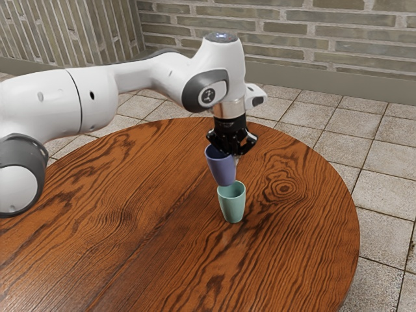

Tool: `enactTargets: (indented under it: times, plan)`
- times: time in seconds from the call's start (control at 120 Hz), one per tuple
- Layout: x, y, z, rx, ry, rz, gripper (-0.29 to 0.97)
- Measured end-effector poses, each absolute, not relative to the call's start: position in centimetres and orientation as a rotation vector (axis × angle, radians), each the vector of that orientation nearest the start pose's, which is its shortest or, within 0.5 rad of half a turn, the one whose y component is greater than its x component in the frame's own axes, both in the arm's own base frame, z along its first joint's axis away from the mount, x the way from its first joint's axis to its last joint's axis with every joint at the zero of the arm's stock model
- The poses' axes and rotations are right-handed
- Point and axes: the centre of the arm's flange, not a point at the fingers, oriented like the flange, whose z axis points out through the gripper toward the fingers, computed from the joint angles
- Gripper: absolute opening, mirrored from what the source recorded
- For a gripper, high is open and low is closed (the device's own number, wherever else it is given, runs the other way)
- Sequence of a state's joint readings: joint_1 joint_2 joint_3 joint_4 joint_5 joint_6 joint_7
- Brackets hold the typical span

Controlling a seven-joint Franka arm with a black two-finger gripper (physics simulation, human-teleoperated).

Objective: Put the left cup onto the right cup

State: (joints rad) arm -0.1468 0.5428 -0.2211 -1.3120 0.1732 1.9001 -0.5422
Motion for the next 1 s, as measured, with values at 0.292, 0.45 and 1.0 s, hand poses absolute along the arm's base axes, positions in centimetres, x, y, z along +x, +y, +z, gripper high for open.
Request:
enactTargets:
  times: [0.292, 0.45, 1.0]
  plan:
    - [68.4, -22.0, 43.1, -3.106, -0.261, -0.107, -0.10]
    - [68.5, -22.1, 42.6, -3.105, -0.272, -0.100, -0.10]
    - [69.2, -22.3, 41.5, -3.108, -0.297, -0.097, -0.10]
